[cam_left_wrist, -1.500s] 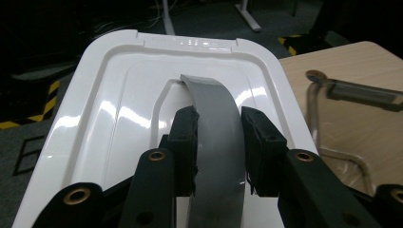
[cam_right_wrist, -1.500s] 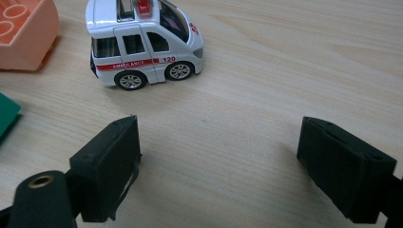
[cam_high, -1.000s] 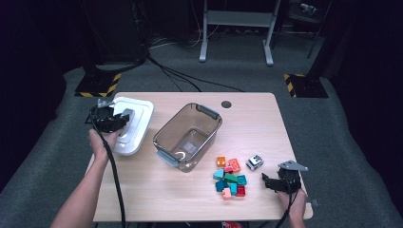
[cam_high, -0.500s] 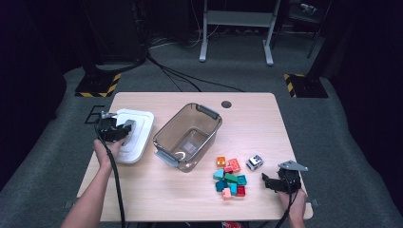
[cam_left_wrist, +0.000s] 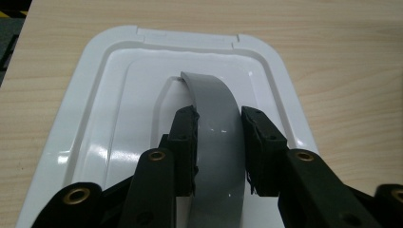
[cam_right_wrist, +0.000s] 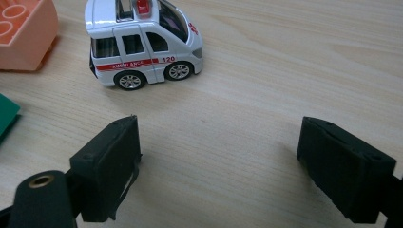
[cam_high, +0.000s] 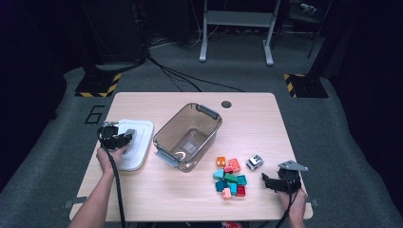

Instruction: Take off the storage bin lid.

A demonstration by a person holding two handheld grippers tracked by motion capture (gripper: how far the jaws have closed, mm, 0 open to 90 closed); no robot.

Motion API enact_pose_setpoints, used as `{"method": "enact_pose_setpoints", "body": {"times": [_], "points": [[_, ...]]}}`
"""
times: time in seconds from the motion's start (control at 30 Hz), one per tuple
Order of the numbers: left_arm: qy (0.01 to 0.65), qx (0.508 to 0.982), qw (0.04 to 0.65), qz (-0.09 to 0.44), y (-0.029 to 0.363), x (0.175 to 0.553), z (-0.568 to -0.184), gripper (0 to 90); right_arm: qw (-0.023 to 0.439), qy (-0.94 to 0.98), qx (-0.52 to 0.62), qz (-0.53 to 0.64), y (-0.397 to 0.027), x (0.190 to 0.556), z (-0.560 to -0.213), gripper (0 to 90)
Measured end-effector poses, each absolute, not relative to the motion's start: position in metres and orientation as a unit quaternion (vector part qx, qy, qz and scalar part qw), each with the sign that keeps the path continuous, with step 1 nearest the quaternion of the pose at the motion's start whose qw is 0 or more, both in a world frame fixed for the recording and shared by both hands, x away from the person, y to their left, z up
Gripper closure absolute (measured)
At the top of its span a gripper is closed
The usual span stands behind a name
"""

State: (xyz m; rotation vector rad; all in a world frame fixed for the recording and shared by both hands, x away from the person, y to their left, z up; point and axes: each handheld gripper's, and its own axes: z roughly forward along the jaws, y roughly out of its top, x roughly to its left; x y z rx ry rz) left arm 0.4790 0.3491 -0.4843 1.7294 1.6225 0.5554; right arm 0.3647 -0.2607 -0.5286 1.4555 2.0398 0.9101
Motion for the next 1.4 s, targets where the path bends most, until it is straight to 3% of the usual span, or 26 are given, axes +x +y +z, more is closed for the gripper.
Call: {"method": "enact_pose_setpoints", "body": {"times": [0.23,0.27,0.43,0.6,1.03,1.4], "points": [[0.621,0.676,0.334,0.212,0.347,0.48,-0.489,66.0,0.236,0.743,0.531,0.332,-0.261,0.365,-0.529,13.9],[0.618,0.683,0.329,0.21,0.348,0.48,-0.488,63.1,0.236,0.744,0.53,0.332,-0.261,0.365,-0.529,13.9],[0.607,0.693,0.321,0.219,0.345,0.476,-0.475,31.9,0.236,0.744,0.53,0.332,-0.261,0.365,-0.529,13.9],[0.592,0.7,0.329,0.226,0.344,0.464,-0.457,15.5,0.236,0.744,0.531,0.332,-0.261,0.365,-0.529,13.9],[0.534,0.73,0.363,0.225,0.313,0.414,-0.434,3.9,0.236,0.743,0.531,0.331,-0.261,0.365,-0.528,13.9],[0.476,0.782,0.355,0.191,0.262,0.368,-0.475,0.0,0.236,0.742,0.534,0.331,-0.26,0.364,-0.528,13.9]]}}
